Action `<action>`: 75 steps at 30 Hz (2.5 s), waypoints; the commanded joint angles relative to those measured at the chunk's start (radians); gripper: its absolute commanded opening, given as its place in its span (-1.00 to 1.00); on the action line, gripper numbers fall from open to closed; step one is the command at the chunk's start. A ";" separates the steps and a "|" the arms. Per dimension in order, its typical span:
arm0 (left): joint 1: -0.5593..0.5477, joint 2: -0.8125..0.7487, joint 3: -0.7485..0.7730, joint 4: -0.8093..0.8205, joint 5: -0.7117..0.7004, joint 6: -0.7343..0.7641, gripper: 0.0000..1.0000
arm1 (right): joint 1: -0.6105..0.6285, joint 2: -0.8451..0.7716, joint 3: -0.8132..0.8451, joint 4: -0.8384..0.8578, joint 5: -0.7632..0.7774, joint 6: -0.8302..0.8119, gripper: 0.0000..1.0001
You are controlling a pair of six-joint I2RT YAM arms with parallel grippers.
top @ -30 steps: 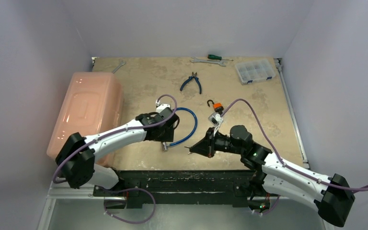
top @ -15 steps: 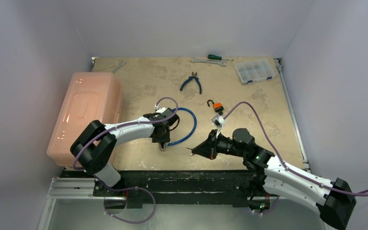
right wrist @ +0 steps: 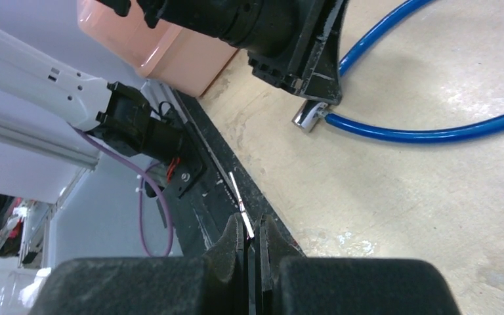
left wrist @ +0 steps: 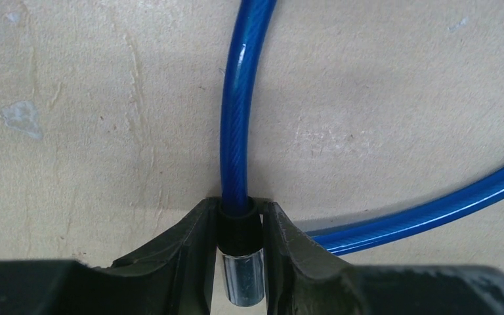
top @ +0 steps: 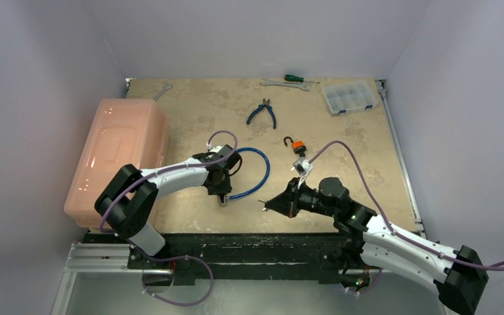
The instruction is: Unlock with the key
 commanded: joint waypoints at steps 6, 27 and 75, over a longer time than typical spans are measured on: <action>0.009 -0.012 -0.029 0.141 0.137 -0.312 -1.00 | 0.000 -0.035 0.006 -0.118 0.273 0.153 -1.00; 0.006 -0.011 -0.074 0.295 0.224 -0.397 0.07 | 0.000 -0.096 -0.021 -0.291 0.455 0.411 -1.00; -0.031 0.193 0.173 0.101 0.032 -0.132 -0.40 | 0.000 -0.092 -0.024 -0.331 0.523 0.408 -1.00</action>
